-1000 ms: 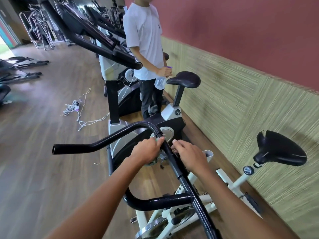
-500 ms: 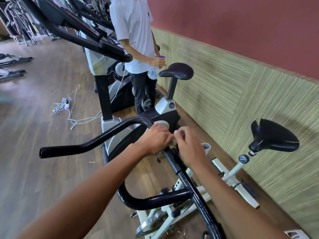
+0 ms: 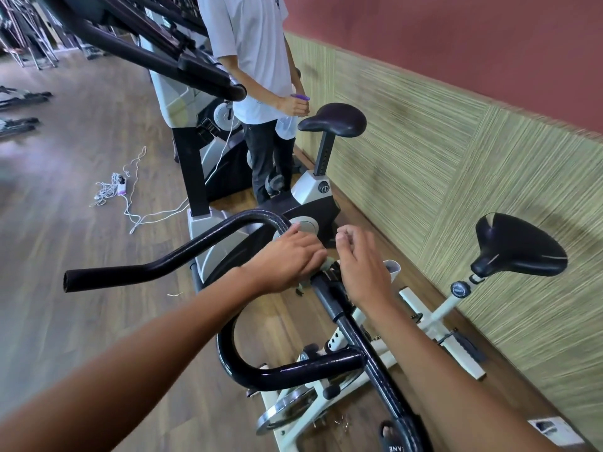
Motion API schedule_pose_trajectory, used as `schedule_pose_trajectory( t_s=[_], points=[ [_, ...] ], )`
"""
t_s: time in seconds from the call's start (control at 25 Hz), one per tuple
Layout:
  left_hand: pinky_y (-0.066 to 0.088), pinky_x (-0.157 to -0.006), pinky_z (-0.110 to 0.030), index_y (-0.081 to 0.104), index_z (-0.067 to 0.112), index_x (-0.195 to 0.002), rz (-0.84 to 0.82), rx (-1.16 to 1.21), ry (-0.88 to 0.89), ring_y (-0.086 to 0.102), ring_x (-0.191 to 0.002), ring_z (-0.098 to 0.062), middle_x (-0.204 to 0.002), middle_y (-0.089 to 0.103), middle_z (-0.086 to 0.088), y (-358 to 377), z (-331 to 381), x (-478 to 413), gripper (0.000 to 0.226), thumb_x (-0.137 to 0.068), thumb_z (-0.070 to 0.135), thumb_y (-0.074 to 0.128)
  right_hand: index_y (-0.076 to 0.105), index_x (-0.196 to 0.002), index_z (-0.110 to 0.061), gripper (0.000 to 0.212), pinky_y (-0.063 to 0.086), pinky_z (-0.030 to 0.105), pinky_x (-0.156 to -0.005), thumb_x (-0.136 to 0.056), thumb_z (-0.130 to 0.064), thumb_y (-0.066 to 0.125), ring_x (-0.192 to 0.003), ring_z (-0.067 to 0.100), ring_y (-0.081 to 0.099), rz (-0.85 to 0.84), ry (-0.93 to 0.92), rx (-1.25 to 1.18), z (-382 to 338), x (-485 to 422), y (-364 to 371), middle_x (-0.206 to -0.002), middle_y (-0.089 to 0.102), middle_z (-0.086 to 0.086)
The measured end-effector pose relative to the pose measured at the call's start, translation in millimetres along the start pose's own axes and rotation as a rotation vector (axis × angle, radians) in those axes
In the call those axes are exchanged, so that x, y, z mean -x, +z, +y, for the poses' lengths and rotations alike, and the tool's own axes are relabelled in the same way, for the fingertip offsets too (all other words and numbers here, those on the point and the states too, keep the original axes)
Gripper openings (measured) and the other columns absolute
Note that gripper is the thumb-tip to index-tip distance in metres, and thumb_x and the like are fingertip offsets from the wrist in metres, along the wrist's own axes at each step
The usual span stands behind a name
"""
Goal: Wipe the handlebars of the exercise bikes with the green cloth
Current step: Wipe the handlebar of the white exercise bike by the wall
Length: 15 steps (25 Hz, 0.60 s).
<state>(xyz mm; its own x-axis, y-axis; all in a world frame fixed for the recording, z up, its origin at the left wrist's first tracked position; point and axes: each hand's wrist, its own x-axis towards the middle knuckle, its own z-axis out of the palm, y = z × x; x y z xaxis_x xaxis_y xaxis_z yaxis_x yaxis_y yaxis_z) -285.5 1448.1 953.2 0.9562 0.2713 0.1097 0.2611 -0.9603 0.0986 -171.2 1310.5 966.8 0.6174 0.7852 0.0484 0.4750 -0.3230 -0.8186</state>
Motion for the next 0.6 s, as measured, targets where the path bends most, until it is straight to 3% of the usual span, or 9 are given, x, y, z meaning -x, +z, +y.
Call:
schedule_pose_trajectory(
  t_s=[0.12,0.28,0.36,0.44,0.6],
  points=[
    [0.005,-0.122,-0.042,0.065,0.017,-0.098,0.025,0.007,-0.124,0.057,-0.104,-0.016,-0.094,0.059,0.004,-9,5,-8,0.051,-0.105,0.038,0.019,0.054,-0.12,-0.029,0.031,0.024,0.026,-0.083,-0.105,-0.042,0.031,-0.105,0.01,0.05,-0.019,0.016,0.002,-2,0,-3,-0.127,0.047,-0.007],
    [0.007,-0.124,-0.036,0.064,0.019,-0.111,0.027,-0.01,0.043,0.056,-0.111,-0.012,-0.107,0.063,0.005,2,9,11,0.053,-0.105,0.042,0.016,0.056,-0.121,-0.028,0.033,0.017,0.024,-0.071,-0.106,-0.041,0.03,-0.101,0.007,0.045,-0.029,0.02,0.025,-3,3,-5,-0.128,0.049,-0.006],
    [0.004,-0.123,-0.039,0.064,0.02,-0.11,0.037,-0.013,-0.027,0.056,-0.111,-0.012,-0.106,0.061,0.005,-6,-2,3,0.053,-0.105,0.042,0.015,0.056,-0.121,-0.028,0.034,0.017,0.024,-0.072,-0.106,-0.041,0.028,-0.101,0.007,0.045,-0.038,0.023,0.026,-4,3,-4,-0.128,0.049,-0.006],
    [0.012,-0.121,-0.04,0.065,0.018,-0.108,0.063,-0.022,-0.099,0.057,-0.109,-0.016,-0.104,0.061,0.003,-9,6,-1,0.055,-0.105,0.041,0.015,0.056,-0.12,-0.028,0.034,0.02,0.024,-0.078,-0.107,-0.041,0.027,-0.102,0.008,0.046,-0.035,0.03,0.021,-4,2,-4,-0.127,0.05,-0.006],
    [0.029,-0.117,-0.038,0.061,0.014,-0.126,0.119,-0.017,0.041,0.048,-0.129,-0.019,-0.126,0.06,-0.001,3,17,25,0.052,-0.108,0.039,0.02,0.056,-0.121,-0.027,0.035,0.024,0.027,-0.084,-0.107,-0.04,0.027,-0.101,0.008,0.046,-0.035,0.023,0.036,-3,2,-4,-0.128,0.05,-0.005]
  ],
)
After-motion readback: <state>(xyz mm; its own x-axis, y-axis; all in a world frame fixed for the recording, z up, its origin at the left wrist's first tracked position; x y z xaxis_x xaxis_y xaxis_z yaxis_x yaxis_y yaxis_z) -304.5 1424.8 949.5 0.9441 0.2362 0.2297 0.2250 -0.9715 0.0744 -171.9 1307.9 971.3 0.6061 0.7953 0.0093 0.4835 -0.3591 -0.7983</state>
